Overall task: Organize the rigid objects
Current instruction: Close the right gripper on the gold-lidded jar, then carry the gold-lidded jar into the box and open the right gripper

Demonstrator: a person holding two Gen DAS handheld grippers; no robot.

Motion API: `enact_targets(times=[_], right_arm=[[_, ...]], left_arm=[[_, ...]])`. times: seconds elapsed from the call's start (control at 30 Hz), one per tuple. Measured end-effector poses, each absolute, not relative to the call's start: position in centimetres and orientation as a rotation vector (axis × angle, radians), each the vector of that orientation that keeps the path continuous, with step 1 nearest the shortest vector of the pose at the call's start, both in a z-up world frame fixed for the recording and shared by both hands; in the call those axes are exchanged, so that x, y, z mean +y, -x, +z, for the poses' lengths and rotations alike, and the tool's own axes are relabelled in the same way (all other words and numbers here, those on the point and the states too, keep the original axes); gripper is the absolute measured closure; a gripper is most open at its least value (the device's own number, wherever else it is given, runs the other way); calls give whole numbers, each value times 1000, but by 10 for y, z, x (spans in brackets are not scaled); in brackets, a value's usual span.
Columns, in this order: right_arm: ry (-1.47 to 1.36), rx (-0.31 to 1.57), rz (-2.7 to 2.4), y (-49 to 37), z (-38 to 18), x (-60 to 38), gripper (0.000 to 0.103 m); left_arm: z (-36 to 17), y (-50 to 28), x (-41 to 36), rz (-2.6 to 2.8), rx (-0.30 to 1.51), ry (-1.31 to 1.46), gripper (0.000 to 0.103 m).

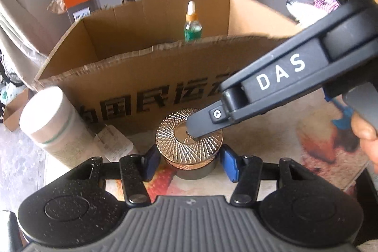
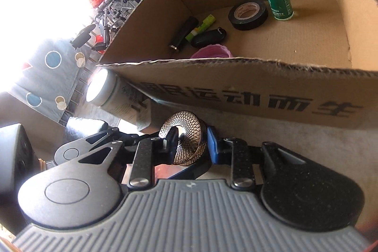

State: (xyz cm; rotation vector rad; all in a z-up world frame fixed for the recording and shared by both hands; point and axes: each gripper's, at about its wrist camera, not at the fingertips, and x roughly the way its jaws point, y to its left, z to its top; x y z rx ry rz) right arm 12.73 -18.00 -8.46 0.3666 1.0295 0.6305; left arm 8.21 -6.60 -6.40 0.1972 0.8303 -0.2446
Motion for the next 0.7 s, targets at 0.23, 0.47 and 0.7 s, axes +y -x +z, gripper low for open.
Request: enact_targets(times=[0.23,0.47,0.7], right_arm=[[-322,911,657,-104,-21,-189,77],[-279,760,678,-117,49,-198,77],[-303,856,643,-203,53,-212,77]], left_arm=[[-2,-67,-62,-252,692,-168,47],[51,-105,-63,-263,623,-113,47],[33,-193,-77,-268,774,-60,47]])
